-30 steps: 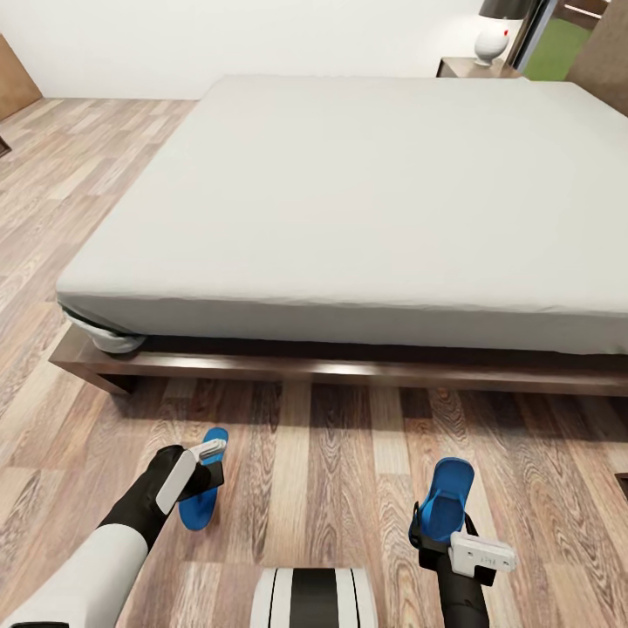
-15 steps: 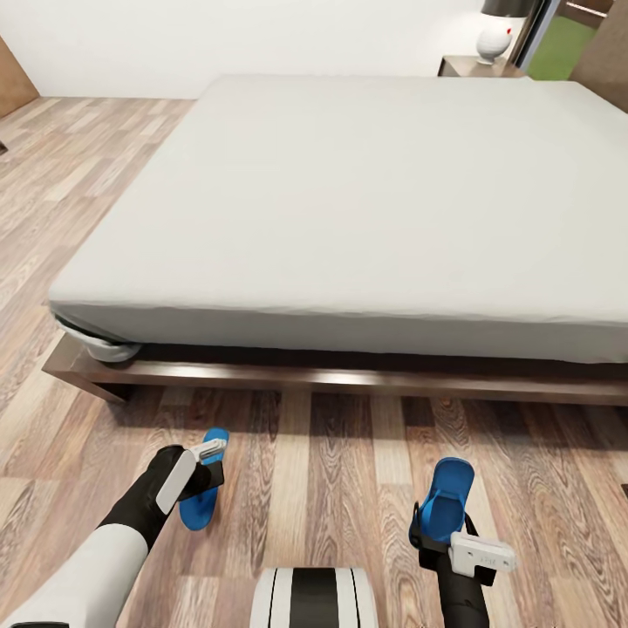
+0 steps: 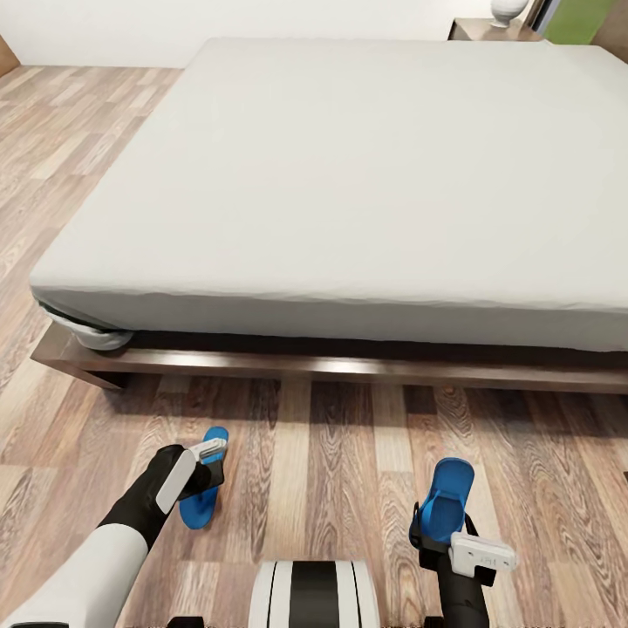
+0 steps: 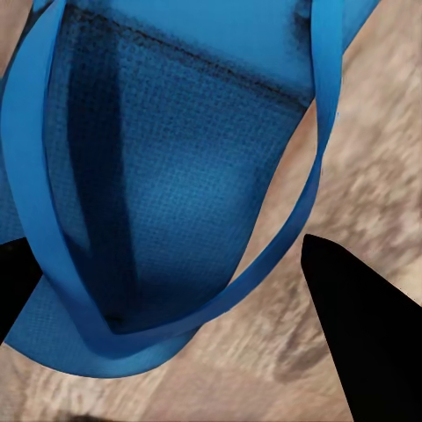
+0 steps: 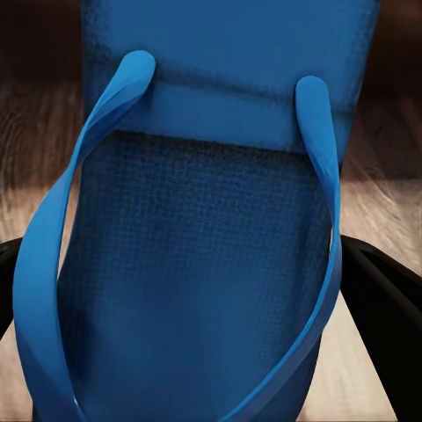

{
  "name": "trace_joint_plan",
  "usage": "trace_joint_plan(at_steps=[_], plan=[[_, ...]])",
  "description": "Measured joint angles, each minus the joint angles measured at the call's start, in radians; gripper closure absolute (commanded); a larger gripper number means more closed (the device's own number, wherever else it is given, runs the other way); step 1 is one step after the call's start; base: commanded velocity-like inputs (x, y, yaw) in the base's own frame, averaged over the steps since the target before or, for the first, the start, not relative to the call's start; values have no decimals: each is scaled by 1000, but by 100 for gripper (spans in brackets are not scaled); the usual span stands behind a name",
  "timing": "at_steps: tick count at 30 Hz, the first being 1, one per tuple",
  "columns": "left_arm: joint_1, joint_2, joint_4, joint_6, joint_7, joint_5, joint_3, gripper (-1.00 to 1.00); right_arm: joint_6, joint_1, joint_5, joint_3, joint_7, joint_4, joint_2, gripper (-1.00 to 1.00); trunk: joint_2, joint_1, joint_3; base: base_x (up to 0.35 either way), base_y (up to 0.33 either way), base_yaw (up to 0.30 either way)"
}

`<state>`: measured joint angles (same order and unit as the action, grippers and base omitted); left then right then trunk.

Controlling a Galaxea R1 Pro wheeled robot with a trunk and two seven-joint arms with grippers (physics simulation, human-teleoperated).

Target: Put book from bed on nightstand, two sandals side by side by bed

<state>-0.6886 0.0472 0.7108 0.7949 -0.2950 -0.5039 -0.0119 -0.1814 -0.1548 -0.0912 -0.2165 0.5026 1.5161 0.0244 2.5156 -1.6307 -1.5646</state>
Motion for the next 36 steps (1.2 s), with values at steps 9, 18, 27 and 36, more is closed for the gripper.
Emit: trace_joint_plan(at_steps=[9, 18, 27, 36], plan=[[0, 0, 1, 1, 5, -4, 0, 100, 0, 0, 0, 0, 0, -1, 0, 100, 0, 0, 0, 74, 0, 0], [0, 0, 2, 1, 5, -5, 0, 100, 0, 0, -1, 0, -1, -1, 0, 100, 0, 0, 0, 67, 0, 0], [0, -1, 2, -4, 5, -5, 0, 100, 0, 0, 0, -1, -1, -1, 0, 100, 1, -3, -23, 1, 0, 0], [0, -2, 3, -50, 8, -6, -2, 100, 1, 0, 0, -1, 0, -1, 0, 100, 2, -3, -27, 0, 0, 0]])
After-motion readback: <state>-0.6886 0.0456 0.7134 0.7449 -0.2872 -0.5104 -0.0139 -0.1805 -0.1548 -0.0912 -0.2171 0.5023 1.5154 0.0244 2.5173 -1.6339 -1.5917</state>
